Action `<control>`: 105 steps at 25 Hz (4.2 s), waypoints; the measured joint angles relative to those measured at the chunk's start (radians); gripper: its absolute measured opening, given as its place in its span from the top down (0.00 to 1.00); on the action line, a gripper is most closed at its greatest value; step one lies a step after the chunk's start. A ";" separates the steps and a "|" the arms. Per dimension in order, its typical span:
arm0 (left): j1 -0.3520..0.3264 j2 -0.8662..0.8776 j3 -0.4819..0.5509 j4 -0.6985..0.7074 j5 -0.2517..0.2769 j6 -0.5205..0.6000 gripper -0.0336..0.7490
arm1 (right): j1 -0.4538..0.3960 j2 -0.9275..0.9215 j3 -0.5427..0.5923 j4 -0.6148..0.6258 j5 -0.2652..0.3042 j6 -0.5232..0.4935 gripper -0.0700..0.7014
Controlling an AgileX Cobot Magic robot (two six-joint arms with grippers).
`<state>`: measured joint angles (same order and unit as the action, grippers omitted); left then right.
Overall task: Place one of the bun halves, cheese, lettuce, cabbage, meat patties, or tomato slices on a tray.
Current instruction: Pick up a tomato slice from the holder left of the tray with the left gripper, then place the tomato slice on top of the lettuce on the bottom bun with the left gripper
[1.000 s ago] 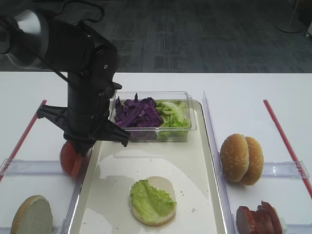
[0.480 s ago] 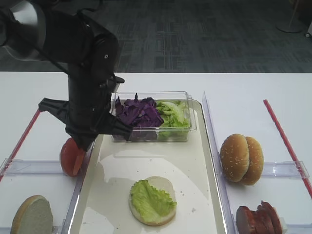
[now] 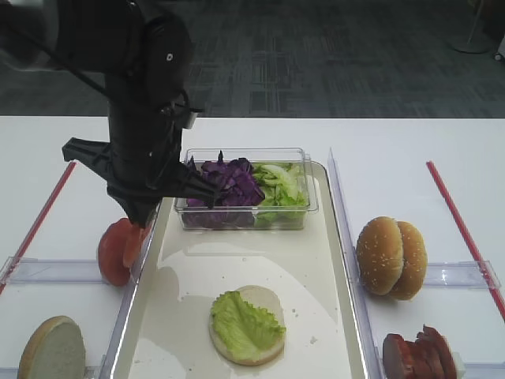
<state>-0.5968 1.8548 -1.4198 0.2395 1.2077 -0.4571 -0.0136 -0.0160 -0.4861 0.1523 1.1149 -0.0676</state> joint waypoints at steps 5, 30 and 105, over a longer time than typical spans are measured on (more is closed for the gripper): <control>0.006 -0.056 0.000 -0.044 0.002 0.018 0.92 | 0.000 0.000 0.000 0.000 0.002 0.000 0.28; 0.160 -0.350 0.381 -0.489 -0.258 0.253 0.92 | 0.000 0.000 0.000 0.000 0.002 0.000 0.28; 0.169 -0.030 0.722 -1.855 -0.337 1.478 0.93 | 0.000 0.000 0.000 0.000 0.002 0.000 0.28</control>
<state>-0.4279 1.8244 -0.6980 -1.6155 0.8705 1.0206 -0.0136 -0.0160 -0.4861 0.1523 1.1171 -0.0676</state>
